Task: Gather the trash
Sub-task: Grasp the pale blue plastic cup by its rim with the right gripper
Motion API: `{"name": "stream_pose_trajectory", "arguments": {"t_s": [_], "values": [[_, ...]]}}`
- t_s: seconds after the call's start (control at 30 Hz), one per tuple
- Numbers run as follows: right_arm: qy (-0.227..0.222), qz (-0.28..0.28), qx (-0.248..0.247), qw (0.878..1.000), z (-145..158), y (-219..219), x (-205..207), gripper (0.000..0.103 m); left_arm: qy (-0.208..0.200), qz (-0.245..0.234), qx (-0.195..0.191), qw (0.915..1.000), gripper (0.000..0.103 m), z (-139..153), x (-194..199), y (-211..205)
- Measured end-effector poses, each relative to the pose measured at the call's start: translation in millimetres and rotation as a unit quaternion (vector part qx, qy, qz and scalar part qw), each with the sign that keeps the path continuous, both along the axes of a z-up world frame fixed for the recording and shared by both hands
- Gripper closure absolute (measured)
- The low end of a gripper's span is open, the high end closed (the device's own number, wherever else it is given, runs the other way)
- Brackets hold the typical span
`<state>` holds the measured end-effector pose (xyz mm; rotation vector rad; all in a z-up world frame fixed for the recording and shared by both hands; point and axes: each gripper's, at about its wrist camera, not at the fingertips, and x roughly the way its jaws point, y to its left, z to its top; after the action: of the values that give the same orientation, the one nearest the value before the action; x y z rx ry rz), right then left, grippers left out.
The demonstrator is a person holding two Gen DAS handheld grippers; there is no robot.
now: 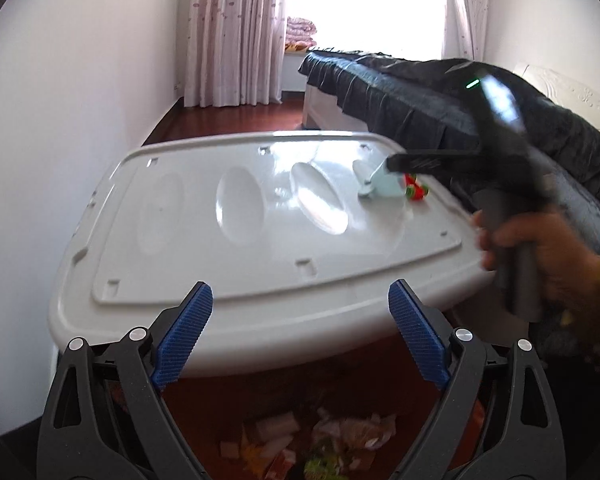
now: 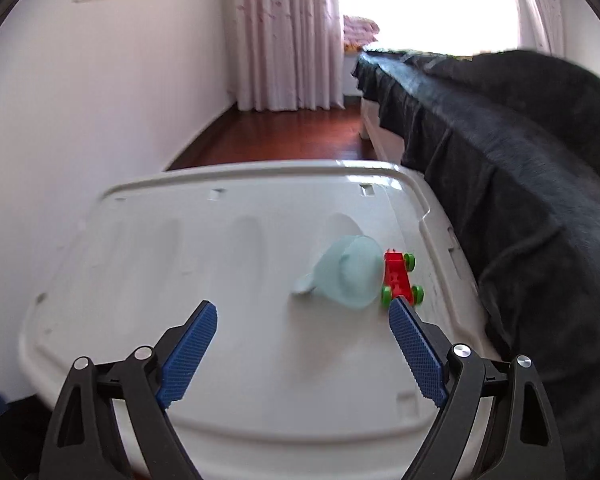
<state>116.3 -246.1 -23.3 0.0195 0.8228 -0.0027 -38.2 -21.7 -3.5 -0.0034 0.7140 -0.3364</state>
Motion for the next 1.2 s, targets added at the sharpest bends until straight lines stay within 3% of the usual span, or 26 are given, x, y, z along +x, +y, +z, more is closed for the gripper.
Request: {"name": "stream_pose_trajectory", "arguments": {"t_s": [0.17, 0.4, 0.5, 0.63, 1.0, 1.2], "values": [[0.028, -0.022, 0.01, 0.999, -24, -11, 37, 0.019, -0.011, -0.008, 0.007, 0.9999, 0.015, -2, 15, -9], [0.042, -0.02, -0.014, 0.999, -42, -7, 69, 0.024, 0.001, -0.008, 0.01, 0.9999, 0.015, -13, 27, -12], [0.055, -0.016, -0.033, 0.998, -52, -5, 82, 0.041, 0.014, -0.007, 0.008, 0.9998, 0.015, -20, 29, -11], [0.084, -0.007, -0.026, 0.996, -64, -7, 91, 0.085, 0.02, -0.004, 0.009, 0.9997, 0.015, -26, 30, -10], [0.067, 0.028, 0.019, 0.997, -43, -3, 64, 0.087, 0.027, -0.007, 0.007, 0.9996, 0.015, -27, 33, -14], [0.023, 0.042, 0.023, 0.999, 8, -11, 31, 0.087, 0.029, -0.026, -0.004, 0.9992, 0.015, -23, 53, -37]]}}
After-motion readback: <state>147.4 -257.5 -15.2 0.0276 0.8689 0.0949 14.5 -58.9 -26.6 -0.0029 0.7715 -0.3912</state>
